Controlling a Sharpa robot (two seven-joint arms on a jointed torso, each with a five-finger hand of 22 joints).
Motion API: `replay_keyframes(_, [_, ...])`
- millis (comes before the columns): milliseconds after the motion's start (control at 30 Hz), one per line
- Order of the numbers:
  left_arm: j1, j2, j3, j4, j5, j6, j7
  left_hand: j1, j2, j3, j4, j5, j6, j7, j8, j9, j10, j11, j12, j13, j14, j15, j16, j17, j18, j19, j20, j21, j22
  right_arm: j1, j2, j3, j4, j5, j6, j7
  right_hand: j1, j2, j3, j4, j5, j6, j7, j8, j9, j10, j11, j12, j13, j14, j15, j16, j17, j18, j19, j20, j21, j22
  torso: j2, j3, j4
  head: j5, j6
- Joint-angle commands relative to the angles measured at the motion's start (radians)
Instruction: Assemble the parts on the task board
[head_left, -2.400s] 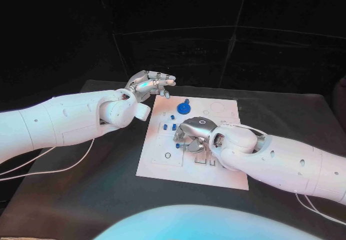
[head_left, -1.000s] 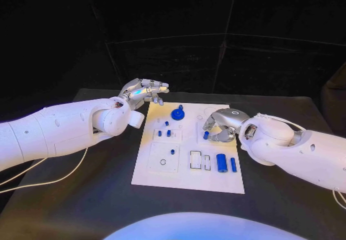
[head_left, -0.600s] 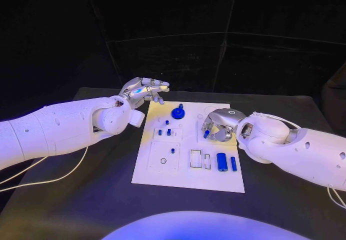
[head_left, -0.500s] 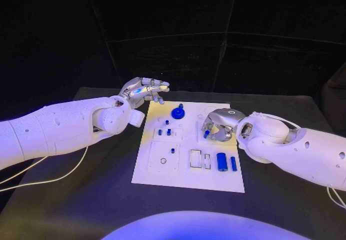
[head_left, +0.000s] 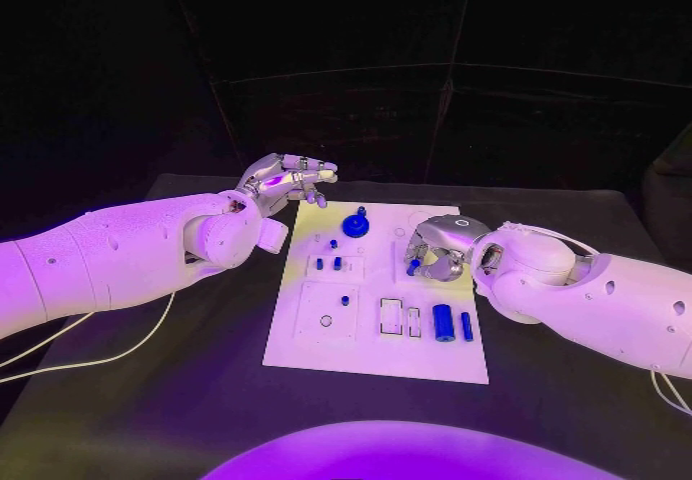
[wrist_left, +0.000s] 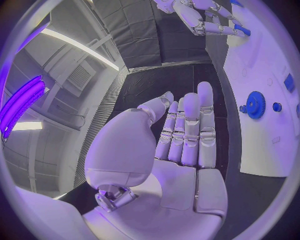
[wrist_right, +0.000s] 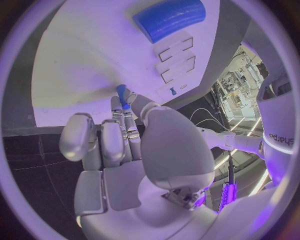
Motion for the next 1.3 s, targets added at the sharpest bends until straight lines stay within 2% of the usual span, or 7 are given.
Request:
replay_keyframes(33, [0.002, 0.000, 0.001, 0.001, 0.003, 0.011, 0.002, 0.009, 0.002, -0.004, 0.000, -0.003, -0.003, 0.005, -0.006, -0.001, -0.005, 0.005, 0.005, -0.001, -0.005, 0.000, -0.003, -0.001, 0.006, -0.001, 0.003, -0.005, -0.001, 0.001, -0.003, 0.000, 0.010, -0.024, -0.074, 0.003, 0.009, 0.023, 0.014, -0.002, -0.003, 0.013, 0.001, 0.007, 0.007, 0.016, -0.003, 0.005, 0.004, 0.031, -0.007, 0.007, 0.002, 0.006, 0.001, -0.006, 0.004, 0.003, 0.000, 0.0001, -0.0002, -0.001, -0.001])
replay_keyframes(433, [0.002, -0.002, 0.001, 0.000, 0.003, 0.011, 0.003, 0.009, 0.002, -0.004, 0.000, -0.003, -0.003, 0.005, -0.006, -0.001, -0.005, 0.005, 0.005, -0.001, -0.005, 0.000, -0.003, -0.001, 0.006, -0.001, 0.003, -0.005, -0.001, 0.001, -0.061, 0.002, 0.103, 0.062, -0.167, 0.032, -0.017, 0.003, 0.029, -0.001, -0.002, 0.003, 0.007, -0.007, 0.001, 0.006, 0.003, -0.020, 0.000, 0.031, -0.003, 0.009, 0.002, 0.005, 0.002, -0.005, 0.006, 0.005, -0.002, -0.0011, 0.0003, -0.001, 0.003])
replay_keyframes(633, [0.002, -0.002, 0.001, -0.002, 0.003, 0.011, 0.004, 0.009, 0.002, -0.004, 0.000, -0.003, -0.003, 0.005, -0.006, -0.001, -0.005, 0.005, 0.005, -0.001, -0.005, 0.000, -0.003, -0.001, 0.006, -0.001, 0.003, -0.005, -0.001, 0.002, -0.071, 0.010, 0.162, 0.080, -0.183, 0.045, -0.019, 0.001, 0.030, -0.001, -0.002, 0.002, 0.007, -0.009, 0.001, 0.005, 0.003, -0.023, 0.000, 0.032, -0.002, 0.011, 0.005, 0.005, 0.002, -0.005, 0.007, 0.007, -0.001, -0.0012, 0.0006, -0.001, 0.004])
replay_keyframes(767, [0.002, 0.001, 0.001, -0.006, 0.003, 0.012, 0.005, 0.009, 0.002, -0.004, 0.000, -0.003, -0.003, 0.005, -0.006, -0.001, -0.005, 0.005, 0.005, -0.001, -0.005, 0.000, -0.003, -0.001, 0.006, -0.001, 0.003, -0.005, -0.001, 0.001, -0.020, 0.012, 0.174, 0.102, -0.177, 0.060, -0.018, 0.001, 0.032, -0.002, -0.001, 0.002, 0.007, -0.009, 0.001, 0.005, 0.003, -0.023, 0.000, 0.032, -0.002, 0.012, 0.006, 0.005, 0.003, -0.004, 0.007, 0.007, -0.001, -0.0015, -0.0016, -0.001, 0.008])
replay_keyframes(1033, [0.002, 0.009, 0.001, -0.014, 0.003, 0.012, 0.007, 0.009, 0.002, -0.004, 0.000, -0.003, -0.003, 0.005, -0.006, -0.001, -0.005, 0.005, 0.005, -0.001, -0.005, 0.000, -0.003, -0.001, 0.006, -0.001, 0.003, -0.005, -0.001, -0.024, 0.101, 0.011, 0.155, 0.106, -0.145, 0.086, -0.019, 0.001, 0.034, -0.003, 0.002, 0.002, 0.009, -0.010, 0.000, 0.005, 0.004, -0.025, 0.000, 0.031, -0.002, 0.010, 0.001, 0.006, 0.001, -0.004, 0.004, 0.001, 0.001, -0.0009, 0.0031, 0.008, 0.002])
replay_keyframes(1167, [0.002, 0.009, 0.001, -0.018, 0.003, 0.010, 0.007, 0.009, 0.002, -0.004, 0.000, -0.003, -0.003, 0.005, -0.006, -0.001, -0.005, 0.005, 0.005, -0.001, -0.005, 0.000, -0.003, -0.001, 0.006, -0.001, 0.003, -0.005, -0.001, -0.037, 0.140, 0.005, 0.131, 0.092, -0.121, 0.089, -0.022, -0.002, 0.033, -0.002, 0.004, 0.002, 0.010, -0.012, 0.000, 0.005, 0.006, -0.028, 0.000, 0.031, 0.000, 0.010, 0.001, 0.006, 0.000, -0.003, 0.004, 0.001, 0.000, -0.0027, 0.0001, 0.020, -0.003])
replay_keyframes(1300, [0.003, 0.011, 0.001, -0.020, 0.003, 0.010, 0.008, 0.009, 0.002, -0.004, 0.000, -0.003, -0.003, 0.005, -0.006, -0.001, -0.005, 0.005, 0.005, -0.001, -0.005, 0.000, -0.003, -0.001, 0.006, -0.001, 0.003, -0.005, -0.001, -0.049, 0.169, -0.004, 0.109, 0.082, -0.099, 0.085, -0.024, -0.003, 0.033, -0.002, 0.005, 0.002, 0.011, -0.012, 0.000, 0.005, 0.006, -0.028, 0.000, 0.031, 0.000, 0.010, 0.000, 0.006, 0.000, -0.003, 0.003, 0.000, 0.000, -0.0015, -0.0023, 0.029, -0.011])
